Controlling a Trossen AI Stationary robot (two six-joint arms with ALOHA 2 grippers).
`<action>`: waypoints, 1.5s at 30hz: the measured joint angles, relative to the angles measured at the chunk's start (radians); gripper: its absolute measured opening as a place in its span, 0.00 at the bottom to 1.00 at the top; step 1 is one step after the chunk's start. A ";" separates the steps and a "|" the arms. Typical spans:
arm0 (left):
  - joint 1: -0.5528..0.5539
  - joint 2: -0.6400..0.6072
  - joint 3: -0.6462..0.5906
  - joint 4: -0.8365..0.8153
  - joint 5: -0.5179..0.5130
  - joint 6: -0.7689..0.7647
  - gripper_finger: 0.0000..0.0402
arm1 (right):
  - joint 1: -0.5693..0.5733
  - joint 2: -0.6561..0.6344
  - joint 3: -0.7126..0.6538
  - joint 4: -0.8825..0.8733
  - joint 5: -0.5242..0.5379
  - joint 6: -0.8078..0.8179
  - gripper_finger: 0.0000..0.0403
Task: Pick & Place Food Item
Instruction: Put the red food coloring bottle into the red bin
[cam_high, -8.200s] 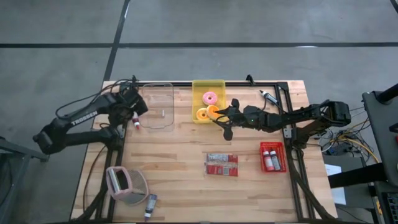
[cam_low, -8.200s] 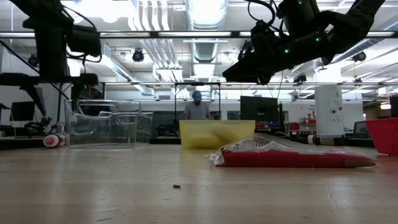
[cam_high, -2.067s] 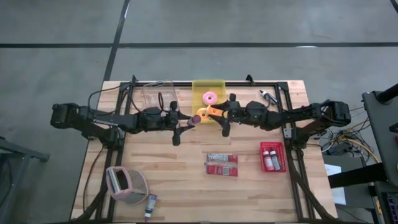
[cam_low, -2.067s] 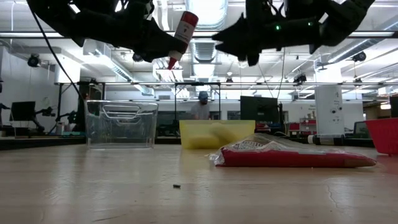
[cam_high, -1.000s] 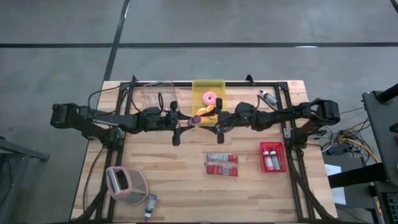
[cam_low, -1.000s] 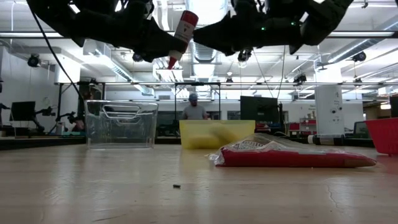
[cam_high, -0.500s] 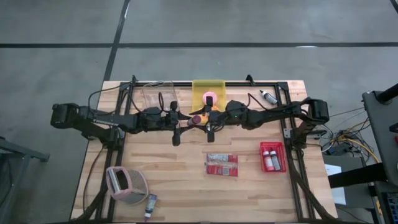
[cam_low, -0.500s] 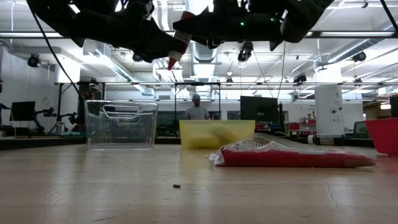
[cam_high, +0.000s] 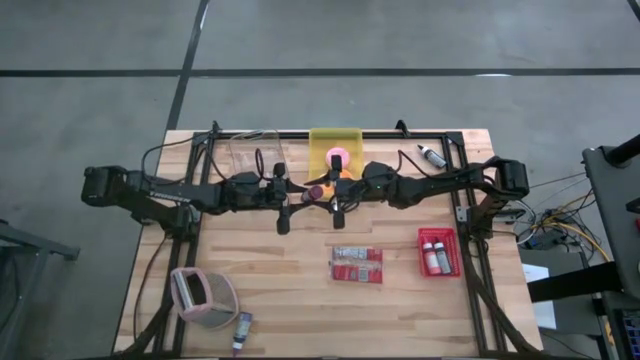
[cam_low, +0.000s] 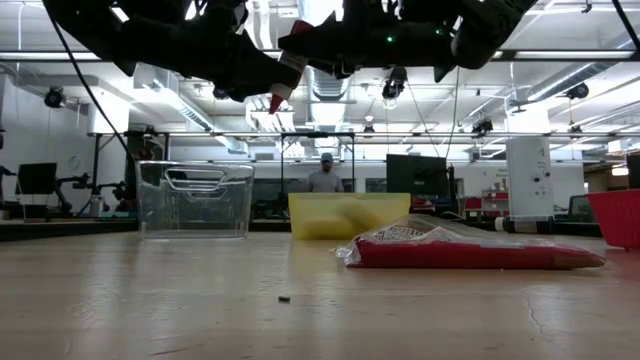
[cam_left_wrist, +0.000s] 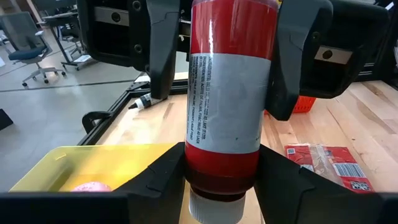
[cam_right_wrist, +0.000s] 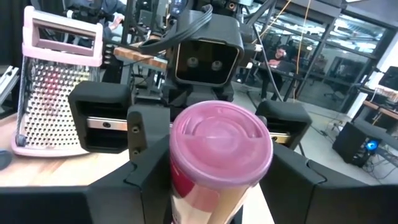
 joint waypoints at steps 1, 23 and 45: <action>0.000 0.000 0.000 0.000 0.000 0.000 0.40 | 0.000 0.000 0.000 0.000 0.000 0.000 0.49; 0.000 0.000 0.000 0.001 -0.002 0.004 0.40 | 0.000 -0.001 -0.001 0.000 -0.001 0.005 0.36; 0.000 0.000 0.000 0.018 -0.064 -0.038 0.67 | 0.000 -0.001 -0.002 -0.003 0.004 0.000 0.36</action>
